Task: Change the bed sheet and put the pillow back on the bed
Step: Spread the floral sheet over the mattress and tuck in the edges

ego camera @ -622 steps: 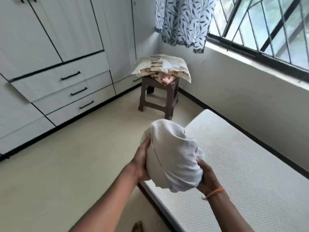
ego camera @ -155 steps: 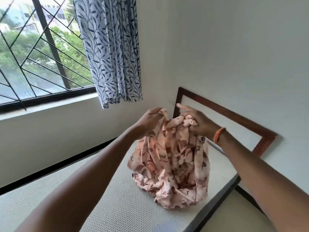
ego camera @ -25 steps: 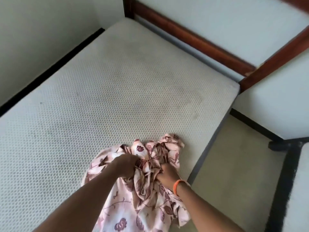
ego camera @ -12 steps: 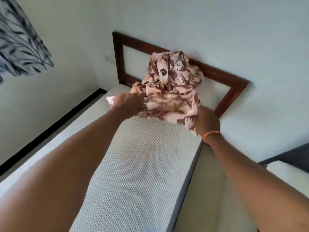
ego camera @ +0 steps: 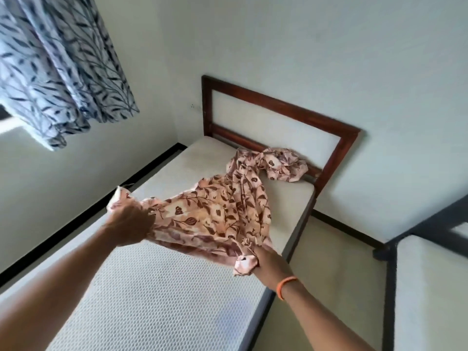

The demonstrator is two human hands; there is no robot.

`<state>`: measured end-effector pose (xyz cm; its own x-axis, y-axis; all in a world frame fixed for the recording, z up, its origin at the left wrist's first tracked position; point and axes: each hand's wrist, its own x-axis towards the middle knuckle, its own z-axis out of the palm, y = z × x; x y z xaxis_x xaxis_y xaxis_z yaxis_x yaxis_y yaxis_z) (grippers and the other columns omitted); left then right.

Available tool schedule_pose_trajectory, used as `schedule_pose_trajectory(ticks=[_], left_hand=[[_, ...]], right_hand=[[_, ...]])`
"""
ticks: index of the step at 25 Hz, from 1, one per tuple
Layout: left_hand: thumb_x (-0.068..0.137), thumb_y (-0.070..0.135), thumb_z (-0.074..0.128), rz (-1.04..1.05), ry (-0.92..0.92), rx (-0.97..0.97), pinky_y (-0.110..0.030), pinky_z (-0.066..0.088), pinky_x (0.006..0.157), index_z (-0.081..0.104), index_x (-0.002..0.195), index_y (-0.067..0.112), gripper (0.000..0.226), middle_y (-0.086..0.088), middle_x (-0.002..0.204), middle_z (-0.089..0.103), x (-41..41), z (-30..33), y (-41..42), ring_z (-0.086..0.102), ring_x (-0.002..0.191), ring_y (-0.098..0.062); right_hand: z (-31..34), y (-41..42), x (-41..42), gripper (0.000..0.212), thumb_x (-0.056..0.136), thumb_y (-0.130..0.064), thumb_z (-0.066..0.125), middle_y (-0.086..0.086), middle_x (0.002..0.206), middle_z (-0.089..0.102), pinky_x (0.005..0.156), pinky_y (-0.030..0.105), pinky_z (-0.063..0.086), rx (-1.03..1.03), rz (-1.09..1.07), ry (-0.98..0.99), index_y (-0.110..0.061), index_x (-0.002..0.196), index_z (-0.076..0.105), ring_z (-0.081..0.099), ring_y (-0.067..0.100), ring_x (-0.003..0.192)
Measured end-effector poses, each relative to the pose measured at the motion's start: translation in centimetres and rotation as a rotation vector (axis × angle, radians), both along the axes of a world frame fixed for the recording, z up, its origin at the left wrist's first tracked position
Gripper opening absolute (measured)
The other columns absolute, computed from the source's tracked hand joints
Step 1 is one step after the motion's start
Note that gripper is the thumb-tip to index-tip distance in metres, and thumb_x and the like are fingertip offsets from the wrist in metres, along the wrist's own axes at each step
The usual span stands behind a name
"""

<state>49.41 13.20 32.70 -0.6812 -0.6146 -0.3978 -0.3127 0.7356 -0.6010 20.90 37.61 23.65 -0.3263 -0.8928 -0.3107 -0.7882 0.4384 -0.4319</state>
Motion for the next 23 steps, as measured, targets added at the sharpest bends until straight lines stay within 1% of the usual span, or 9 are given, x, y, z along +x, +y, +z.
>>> schedule_pose_trajectory(ticks=[2, 5, 8, 10, 13, 17, 20, 22, 23], left_hand=[[0.083, 0.023, 0.042, 0.112, 0.056, -0.087, -0.049, 0.052, 0.073, 0.066, 0.078, 0.014, 0.026, -0.01, 0.077, 0.068, 7.1, -1.9, 1.5, 0.067, 0.07, -0.03], [0.077, 0.018, 0.068, 0.275, 0.052, -0.148, -0.033, 0.051, 0.053, 0.073, 0.08, 0.013, 0.008, -0.008, 0.076, 0.071, 14.4, -1.4, 7.6, 0.07, 0.069, -0.024], [0.095, 0.023, 0.048, 0.235, 0.079, -0.099, -0.037, 0.05, 0.083, 0.066, 0.105, 0.023, 0.021, 0.001, 0.106, 0.069, 17.0, -0.4, 13.1, 0.067, 0.099, -0.024], [0.1, 0.025, 0.037, 0.232, 0.018, -0.102, -0.039, 0.045, 0.093, 0.064, 0.114, 0.025, 0.031, 0.003, 0.116, 0.064, 20.6, -0.5, 16.3, 0.059, 0.111, -0.024], [0.1, 0.021, 0.035, 0.114, -0.028, -0.124, -0.043, 0.043, 0.091, 0.063, 0.118, 0.022, 0.033, 0.002, 0.117, 0.063, 29.9, -1.5, 18.8, 0.051, 0.117, -0.029], [0.087, 0.018, 0.058, 0.19, -0.087, -0.356, -0.04, 0.049, 0.075, 0.072, 0.108, 0.015, 0.026, -0.008, 0.099, 0.067, 44.5, -3.4, 19.3, 0.054, 0.1, -0.031], [0.1, 0.027, 0.036, 0.301, -0.044, -0.251, -0.036, 0.053, 0.076, 0.068, 0.107, 0.015, 0.035, -0.004, 0.101, 0.067, 59.1, -10.2, 22.4, 0.059, 0.091, -0.022], [0.1, 0.033, 0.034, 0.492, 0.149, -0.109, -0.036, 0.049, 0.096, 0.063, 0.123, 0.019, 0.039, -0.001, 0.121, 0.065, 62.7, -11.9, 29.5, 0.06, 0.108, -0.018], [0.099, 0.027, 0.04, 0.533, 0.134, -0.069, -0.035, 0.041, 0.105, 0.058, 0.13, 0.019, 0.037, -0.002, 0.13, 0.061, 62.7, -12.8, 32.9, 0.055, 0.119, -0.02]], right_hand=[[0.4, 1.8, 2.6, 0.042, 0.087, -0.03, 0.057, 0.007, 0.122, 0.06, 0.08, 0.033, 0.05, -0.015, 0.051, 0.018, -0.023, 0.128, 0.05, 0.061, 0.029, 0.106], [0.5, 4.3, 7.3, 0.039, 0.089, -0.028, 0.054, 0.01, 0.119, 0.065, 0.081, 0.035, 0.052, 0.001, -0.021, -0.066, -0.023, 0.128, 0.056, 0.062, 0.031, 0.106], [-0.7, 7.4, 13.6, 0.028, 0.088, -0.028, 0.054, 0.011, 0.112, 0.069, 0.08, 0.038, 0.054, 0.024, -0.117, -0.188, -0.019, 0.113, 0.063, 0.064, 0.031, 0.099], [-0.9, 9.6, 18.9, 0.03, 0.089, -0.028, 0.052, 0.009, 0.11, 0.069, 0.075, 0.039, 0.054, 0.027, -0.133, -0.204, -0.021, 0.118, 0.056, 0.064, 0.032, 0.094], [-1.6, 12.3, 27.4, 0.05, 0.091, -0.025, 0.05, 0.01, 0.118, 0.064, 0.07, 0.035, 0.049, 0.006, -0.174, -0.198, -0.024, 0.139, 0.036, 0.064, 0.033, 0.096], [-3.7, 16.1, 42.5, 0.049, 0.094, -0.03, 0.048, 0.01, 0.114, 0.067, 0.077, 0.035, 0.054, 0.014, -0.232, -0.339, -0.036, 0.142, 0.042, 0.065, 0.03, 0.095], [-7.4, 19.0, 56.3, 0.049, 0.086, -0.051, 0.054, 0.007, 0.111, 0.067, 0.078, 0.033, 0.052, 0.187, 0.044, -0.528, -0.025, 0.127, 0.054, 0.065, 0.03, 0.1], [-9.0, 21.4, 63.3, 0.034, 0.082, -0.039, 0.057, 0.012, 0.105, 0.068, 0.078, 0.044, 0.057, 0.417, 0.264, -0.582, -0.02, 0.11, 0.058, 0.067, 0.033, 0.089], [-8.6, 21.9, 65.1, 0.034, 0.083, -0.033, 0.057, 0.013, 0.109, 0.068, 0.07, 0.052, 0.059, 0.518, 0.346, -0.632, -0.022, 0.115, 0.054, 0.066, 0.032, 0.084]])
